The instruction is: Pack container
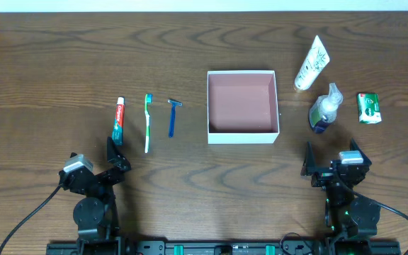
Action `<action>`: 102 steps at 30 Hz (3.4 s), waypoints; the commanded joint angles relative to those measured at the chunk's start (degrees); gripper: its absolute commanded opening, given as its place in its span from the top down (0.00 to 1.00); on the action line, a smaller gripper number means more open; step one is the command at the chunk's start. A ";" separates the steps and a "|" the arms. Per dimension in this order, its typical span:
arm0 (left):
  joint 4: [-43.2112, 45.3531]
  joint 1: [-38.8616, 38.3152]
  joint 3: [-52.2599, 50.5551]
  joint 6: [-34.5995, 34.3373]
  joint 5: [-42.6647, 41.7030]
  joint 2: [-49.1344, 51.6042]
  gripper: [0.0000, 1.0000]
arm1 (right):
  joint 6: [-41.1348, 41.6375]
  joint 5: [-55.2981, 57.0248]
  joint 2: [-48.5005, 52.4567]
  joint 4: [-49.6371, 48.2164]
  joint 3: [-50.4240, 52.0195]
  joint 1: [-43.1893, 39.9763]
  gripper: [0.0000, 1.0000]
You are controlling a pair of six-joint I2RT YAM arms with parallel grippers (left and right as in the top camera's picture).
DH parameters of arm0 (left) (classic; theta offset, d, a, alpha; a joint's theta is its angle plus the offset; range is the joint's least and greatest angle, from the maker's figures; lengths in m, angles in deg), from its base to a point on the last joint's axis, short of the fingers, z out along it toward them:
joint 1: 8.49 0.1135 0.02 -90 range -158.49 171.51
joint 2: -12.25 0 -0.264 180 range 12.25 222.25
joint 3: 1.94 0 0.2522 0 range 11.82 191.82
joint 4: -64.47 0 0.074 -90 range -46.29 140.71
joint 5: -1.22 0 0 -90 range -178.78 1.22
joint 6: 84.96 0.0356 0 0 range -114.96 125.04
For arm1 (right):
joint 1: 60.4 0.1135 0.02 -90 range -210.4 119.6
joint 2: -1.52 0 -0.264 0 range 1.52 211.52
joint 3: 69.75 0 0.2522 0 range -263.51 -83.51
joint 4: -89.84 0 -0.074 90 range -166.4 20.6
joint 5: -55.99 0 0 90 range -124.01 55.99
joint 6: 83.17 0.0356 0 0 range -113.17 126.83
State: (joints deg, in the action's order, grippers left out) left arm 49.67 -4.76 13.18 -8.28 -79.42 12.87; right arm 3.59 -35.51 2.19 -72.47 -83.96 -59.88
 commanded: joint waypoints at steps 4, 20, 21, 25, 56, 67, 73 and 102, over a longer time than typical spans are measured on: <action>-2.14 0.04 -1.14 -0.09 0.07 -0.39 0.02 | -0.68 0.39 -0.39 0.22 0.13 1.01 0.01; -2.14 0.04 -1.14 -0.09 0.07 -0.39 0.02 | -0.68 0.39 -0.39 0.22 0.13 1.01 0.01; -2.14 0.04 -1.14 -0.09 0.07 -0.39 0.02 | -0.68 0.39 -0.39 0.22 0.13 1.01 0.01; -2.14 0.04 -1.14 -0.09 0.07 -0.39 0.02 | -0.68 0.39 -0.39 0.22 0.13 1.01 0.01; -13.62 1.84 43.91 18.40 -13.18 31.12 0.02 | -0.68 0.39 -0.39 0.22 0.13 1.01 0.01; -55.41 1.84 88.19 23.43 -13.22 78.16 0.02 | -0.68 0.39 -0.39 0.22 0.13 1.01 0.01; -57.22 1.84 90.36 24.24 -11.65 93.13 0.02 | -0.68 0.39 -0.39 0.22 0.13 1.01 0.01; -56.72 2.16 86.97 14.34 -9.60 117.09 0.02 | -0.68 0.39 -0.37 0.22 0.13 1.01 0.01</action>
State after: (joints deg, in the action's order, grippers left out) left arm -7.22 -3.21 100.89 6.67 -89.84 128.85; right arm 3.59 -35.49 2.21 -72.47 -83.96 -59.88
